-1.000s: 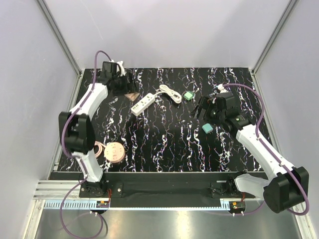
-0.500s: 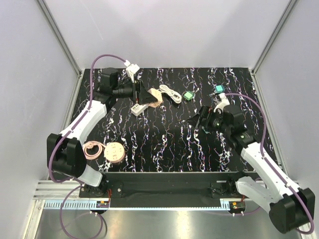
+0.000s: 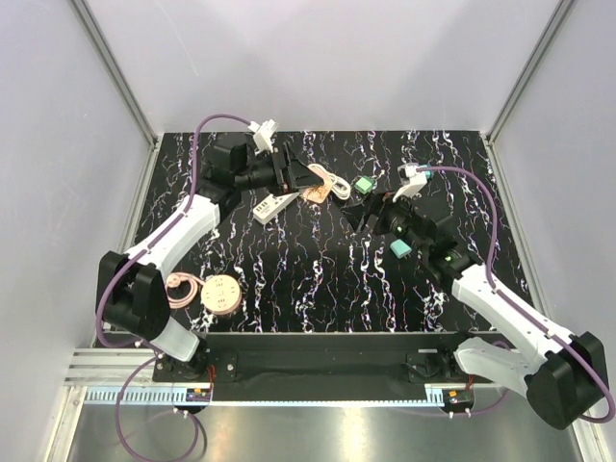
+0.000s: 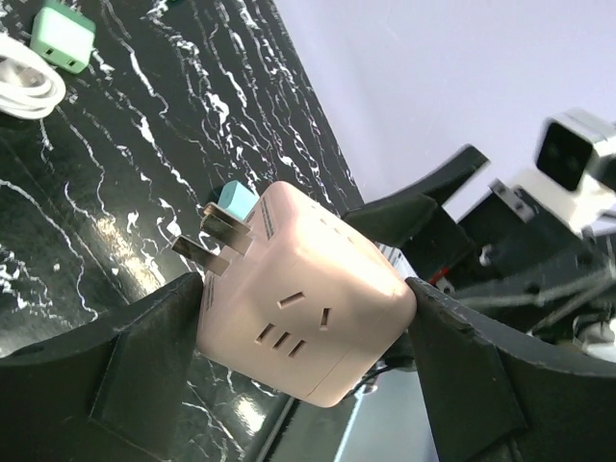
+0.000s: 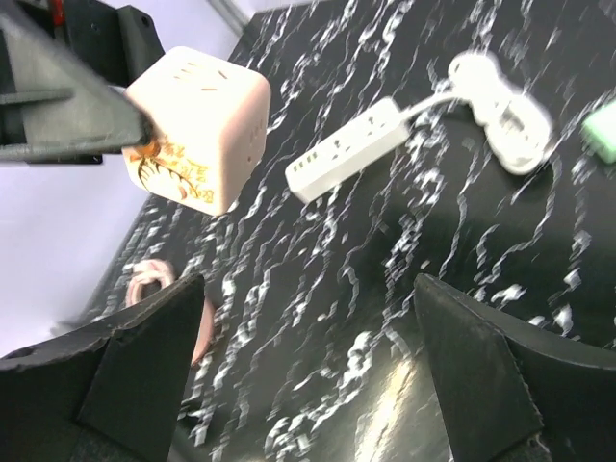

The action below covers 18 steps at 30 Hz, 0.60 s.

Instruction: Insert the plug

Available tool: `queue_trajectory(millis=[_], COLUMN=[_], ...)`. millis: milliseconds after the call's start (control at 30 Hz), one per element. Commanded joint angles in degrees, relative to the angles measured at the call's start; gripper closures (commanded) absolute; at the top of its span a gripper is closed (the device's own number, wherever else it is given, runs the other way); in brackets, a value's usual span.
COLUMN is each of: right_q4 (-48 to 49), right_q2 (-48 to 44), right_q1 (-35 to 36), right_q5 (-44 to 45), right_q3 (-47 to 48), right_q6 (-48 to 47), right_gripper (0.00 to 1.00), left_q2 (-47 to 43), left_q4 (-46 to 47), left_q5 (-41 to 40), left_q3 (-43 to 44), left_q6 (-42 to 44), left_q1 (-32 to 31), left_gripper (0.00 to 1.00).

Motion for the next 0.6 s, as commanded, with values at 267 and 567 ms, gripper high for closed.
queue_trajectory(millis=[267, 567], right_q4=[0.1, 2.11], right_q2=[3.42, 0.44], right_q1=[7.16, 8.65], right_q5=[8.26, -3.69], right_q3=[5.51, -0.11], right_q6=[-15.69, -17.44], right_gripper=[0.05, 0.04], left_q2=[2.66, 1.18], left_q4=[-18.09, -20.66], left_q5=[-1.61, 9.81], left_q3=[6.73, 3.04], left_q6=[6.14, 9.76], left_q1=[-0.06, -0.32], left_gripper=[1.0, 1.0])
